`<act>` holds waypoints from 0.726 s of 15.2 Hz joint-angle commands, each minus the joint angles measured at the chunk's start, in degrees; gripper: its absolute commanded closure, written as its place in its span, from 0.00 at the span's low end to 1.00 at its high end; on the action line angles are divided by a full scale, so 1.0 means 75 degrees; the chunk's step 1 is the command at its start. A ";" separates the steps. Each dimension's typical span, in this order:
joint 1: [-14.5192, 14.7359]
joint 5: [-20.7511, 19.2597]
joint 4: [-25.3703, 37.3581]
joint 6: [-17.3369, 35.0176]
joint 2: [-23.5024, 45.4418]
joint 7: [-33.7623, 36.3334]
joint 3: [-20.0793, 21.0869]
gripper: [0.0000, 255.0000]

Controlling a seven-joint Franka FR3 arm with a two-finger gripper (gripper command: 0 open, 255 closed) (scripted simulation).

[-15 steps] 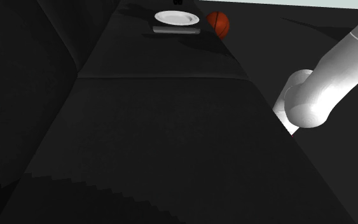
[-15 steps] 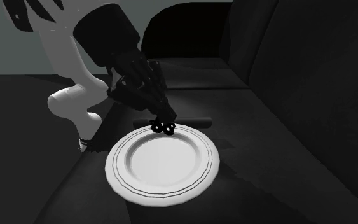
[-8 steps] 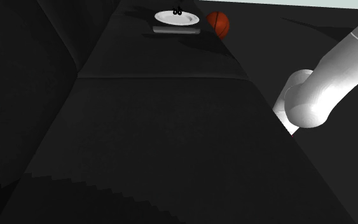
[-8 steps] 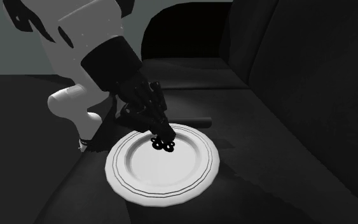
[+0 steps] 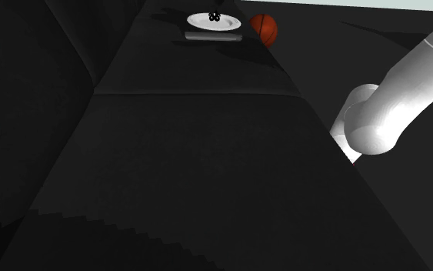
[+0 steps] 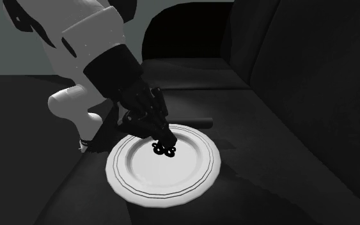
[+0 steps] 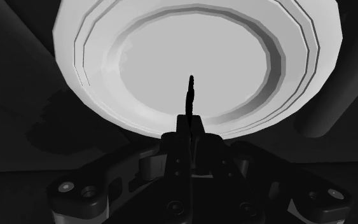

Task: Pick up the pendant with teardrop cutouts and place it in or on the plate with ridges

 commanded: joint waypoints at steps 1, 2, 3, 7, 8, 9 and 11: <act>0.0000 0.0000 0.0000 0.0000 0.0000 0.0000 0.0000 1.00; 0.0000 0.0000 0.0000 0.0000 0.0000 0.0000 0.0000 0.00; 0.0000 0.0000 0.0000 0.0000 0.0000 0.0000 0.0000 0.00; 0.0000 0.0000 0.0000 0.0000 0.0000 0.0000 0.0000 0.00; -0.0048 -0.0104 0.0054 -0.0199 -0.0157 0.0066 -0.0005 0.00; -0.0094 -0.0201 0.0119 -0.0405 -0.0305 0.0126 -0.0011 0.00; -0.0175 -0.0355 0.0264 -0.0782 -0.0549 0.0223 -0.0024 0.00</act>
